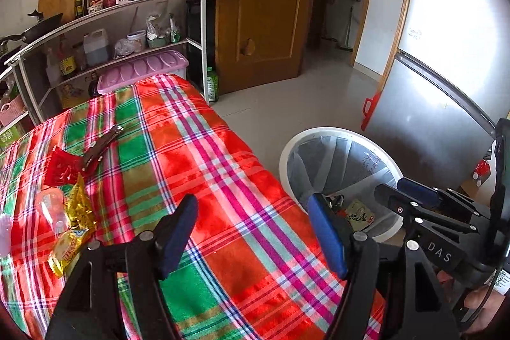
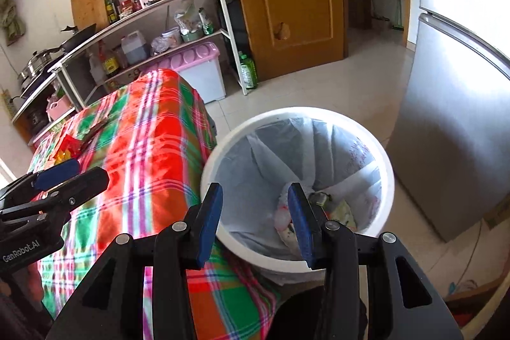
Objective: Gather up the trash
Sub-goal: 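Move both open tools back toward the table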
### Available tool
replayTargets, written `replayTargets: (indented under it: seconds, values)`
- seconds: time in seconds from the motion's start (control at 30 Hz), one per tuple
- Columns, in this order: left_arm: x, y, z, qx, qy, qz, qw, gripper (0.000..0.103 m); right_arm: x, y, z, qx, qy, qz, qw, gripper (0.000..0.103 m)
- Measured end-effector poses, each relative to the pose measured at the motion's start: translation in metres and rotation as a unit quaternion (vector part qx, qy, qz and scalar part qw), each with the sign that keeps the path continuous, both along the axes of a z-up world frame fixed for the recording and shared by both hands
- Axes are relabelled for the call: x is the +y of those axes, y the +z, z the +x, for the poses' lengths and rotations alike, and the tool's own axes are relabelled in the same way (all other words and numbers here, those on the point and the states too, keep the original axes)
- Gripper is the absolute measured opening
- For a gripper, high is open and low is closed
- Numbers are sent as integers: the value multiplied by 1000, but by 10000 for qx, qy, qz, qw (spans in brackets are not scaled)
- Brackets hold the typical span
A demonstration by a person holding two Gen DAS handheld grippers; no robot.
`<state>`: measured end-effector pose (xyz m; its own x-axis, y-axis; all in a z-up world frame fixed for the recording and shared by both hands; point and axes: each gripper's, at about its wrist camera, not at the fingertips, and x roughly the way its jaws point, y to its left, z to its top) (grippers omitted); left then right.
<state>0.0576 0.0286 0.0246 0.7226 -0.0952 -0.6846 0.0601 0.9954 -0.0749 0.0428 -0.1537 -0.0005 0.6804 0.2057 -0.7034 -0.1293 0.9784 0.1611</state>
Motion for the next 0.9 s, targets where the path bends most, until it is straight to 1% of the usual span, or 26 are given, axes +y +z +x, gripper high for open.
replayTargets:
  seconds: [0.3,0.5,0.53,0.6,0.63,0.73,0.8,0.9]
  values:
    - [44,4,-25,-106,443,-110,9989,73,37,8,-6,-116,384,83,9992,44]
    - [83,5,-44,-165,838,-133,9963,73,71,15,-9,-227,760,146,9967,44]
    - [91,5,-47,-167,934,-144,9954,73,79,15,-9,-233,858,147,9959,45]
    - [109,4,-53,-171,1112,-136,9936,75,93,15,-10,-231,1010,137,9945,54]
    - [118,3,-57,-161,1210,-119,9924,76,101,15,-10,-224,1083,153,9938,55]
    - [145,-1,-67,-122,1518,-39,9883,79,123,13,-9,-175,1316,183,9910,56]
    - [163,-5,-73,-85,1701,-55,9854,79,137,10,-9,-125,1445,147,9893,56]
    - [189,-11,-83,-29,2020,-34,9794,79,159,6,-8,-31,1652,168,9861,56]
